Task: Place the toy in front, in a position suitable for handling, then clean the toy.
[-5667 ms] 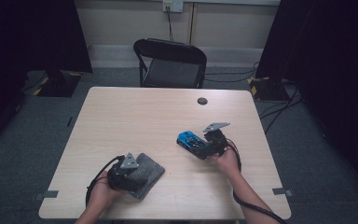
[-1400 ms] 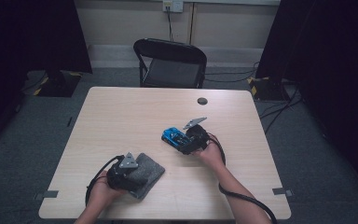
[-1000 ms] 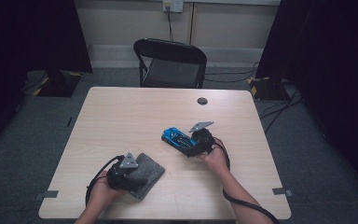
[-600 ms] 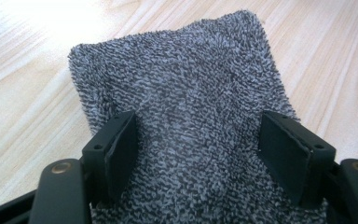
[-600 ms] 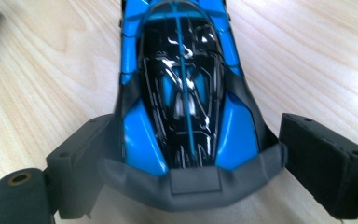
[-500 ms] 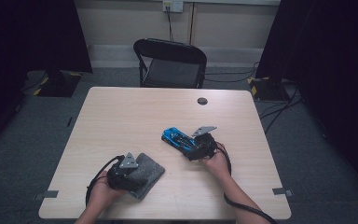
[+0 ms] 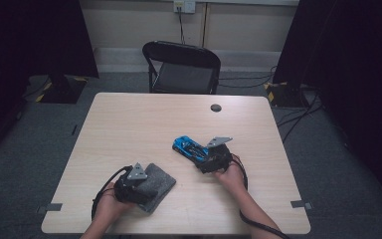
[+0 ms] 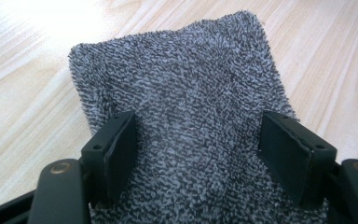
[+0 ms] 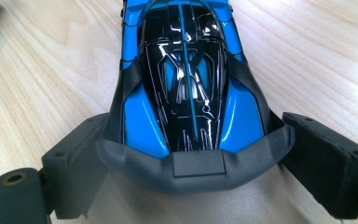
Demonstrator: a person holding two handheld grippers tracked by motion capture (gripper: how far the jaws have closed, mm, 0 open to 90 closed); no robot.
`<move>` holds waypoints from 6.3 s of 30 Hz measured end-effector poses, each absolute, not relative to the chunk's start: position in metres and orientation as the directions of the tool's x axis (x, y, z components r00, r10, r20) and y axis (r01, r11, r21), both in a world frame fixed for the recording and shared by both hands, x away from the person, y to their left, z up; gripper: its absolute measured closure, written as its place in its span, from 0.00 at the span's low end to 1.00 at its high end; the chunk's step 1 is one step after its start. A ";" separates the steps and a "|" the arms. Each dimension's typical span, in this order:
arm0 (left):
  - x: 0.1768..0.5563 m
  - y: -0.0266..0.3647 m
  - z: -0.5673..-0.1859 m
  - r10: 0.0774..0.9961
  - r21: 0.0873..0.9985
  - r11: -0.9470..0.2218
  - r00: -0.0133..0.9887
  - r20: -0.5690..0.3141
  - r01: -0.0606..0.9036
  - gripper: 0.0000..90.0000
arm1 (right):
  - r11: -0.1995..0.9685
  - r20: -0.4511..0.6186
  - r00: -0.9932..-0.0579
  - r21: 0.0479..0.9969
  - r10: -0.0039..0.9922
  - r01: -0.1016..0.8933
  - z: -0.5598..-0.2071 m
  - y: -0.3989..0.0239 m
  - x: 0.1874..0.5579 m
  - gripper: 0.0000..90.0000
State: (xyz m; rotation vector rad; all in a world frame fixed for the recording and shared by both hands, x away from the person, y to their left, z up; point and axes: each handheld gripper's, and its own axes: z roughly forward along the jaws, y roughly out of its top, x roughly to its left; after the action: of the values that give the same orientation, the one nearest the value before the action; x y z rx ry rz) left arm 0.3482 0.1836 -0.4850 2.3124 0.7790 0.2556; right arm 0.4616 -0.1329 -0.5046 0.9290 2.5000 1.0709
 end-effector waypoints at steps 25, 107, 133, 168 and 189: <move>0.340 0.174 -0.479 0.748 0.596 -0.520 0.663 -0.028 0.612 0.27 | 0.502 0.010 -0.753 0.740 0.658 0.449 -0.504 -0.134 0.457 0.26; 0.437 0.096 -0.427 0.742 0.640 -0.462 0.663 -0.099 0.613 0.84 | 0.496 0.011 -0.746 0.740 0.666 0.454 -0.504 -0.134 0.454 0.27; 0.455 0.074 -0.432 0.746 0.642 -0.450 0.656 -0.110 0.620 0.83 | 0.496 0.010 -0.746 0.741 0.666 0.453 -0.504 -0.134 0.454 0.27; 0.466 0.030 -0.441 0.728 0.588 -0.522 0.682 -0.070 0.618 0.83 | 0.495 0.009 -0.745 0.742 0.667 0.452 -0.504 -0.134 0.454 0.27; 0.489 0.048 -0.440 0.770 0.538 -0.512 0.636 -0.059 0.670 0.83 | 0.493 0.009 -0.742 0.742 0.670 0.455 -0.504 -0.134 0.454 0.27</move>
State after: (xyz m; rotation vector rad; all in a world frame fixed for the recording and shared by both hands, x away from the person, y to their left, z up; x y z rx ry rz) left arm 0.4894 0.0475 -0.4403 2.3342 1.1241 0.2532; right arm 0.4537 -0.1339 -0.5042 0.9523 2.4598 1.0972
